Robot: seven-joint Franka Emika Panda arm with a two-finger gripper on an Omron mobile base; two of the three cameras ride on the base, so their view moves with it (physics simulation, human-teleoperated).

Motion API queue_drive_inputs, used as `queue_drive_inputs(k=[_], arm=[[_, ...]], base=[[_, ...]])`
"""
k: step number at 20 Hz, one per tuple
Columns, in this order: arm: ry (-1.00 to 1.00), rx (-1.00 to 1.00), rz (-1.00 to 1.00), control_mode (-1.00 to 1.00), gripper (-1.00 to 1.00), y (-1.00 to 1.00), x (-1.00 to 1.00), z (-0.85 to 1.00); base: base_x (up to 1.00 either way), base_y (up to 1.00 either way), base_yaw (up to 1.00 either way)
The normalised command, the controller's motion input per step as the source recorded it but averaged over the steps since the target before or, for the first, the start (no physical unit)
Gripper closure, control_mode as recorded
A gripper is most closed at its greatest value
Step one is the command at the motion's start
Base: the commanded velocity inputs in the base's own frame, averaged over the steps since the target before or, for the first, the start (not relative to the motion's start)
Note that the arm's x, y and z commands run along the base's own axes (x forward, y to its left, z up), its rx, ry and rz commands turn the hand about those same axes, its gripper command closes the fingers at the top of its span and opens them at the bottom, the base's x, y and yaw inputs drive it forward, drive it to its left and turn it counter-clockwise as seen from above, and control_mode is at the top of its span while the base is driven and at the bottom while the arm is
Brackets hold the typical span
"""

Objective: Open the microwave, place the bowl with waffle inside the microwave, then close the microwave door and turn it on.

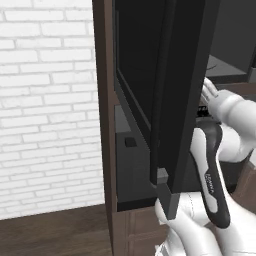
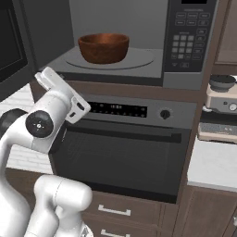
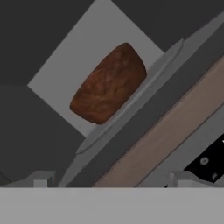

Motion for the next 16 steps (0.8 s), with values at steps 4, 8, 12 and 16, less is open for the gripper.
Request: queue_drive_inputs(k=[4,8,12,16], arm=[[-0.06,-0.24,0.01,-1.0,-1.0,0.55,0.0,-0.51],[-0.09,-0.24,0.0,-1.0,-1.0,0.54,0.0,-0.42],[-0.15,-0.18,0.0,-1.0,-1.0,0.45,0.0,-0.23],[-0.18,-0.18,0.0,-1.0,-1.0,0.46,0.0,-0.3]], base=[[0.0,0.0,0.0],[0.0,0.0,0.0],[0.0,0.0,0.0],[0.0,0.0,0.0]])
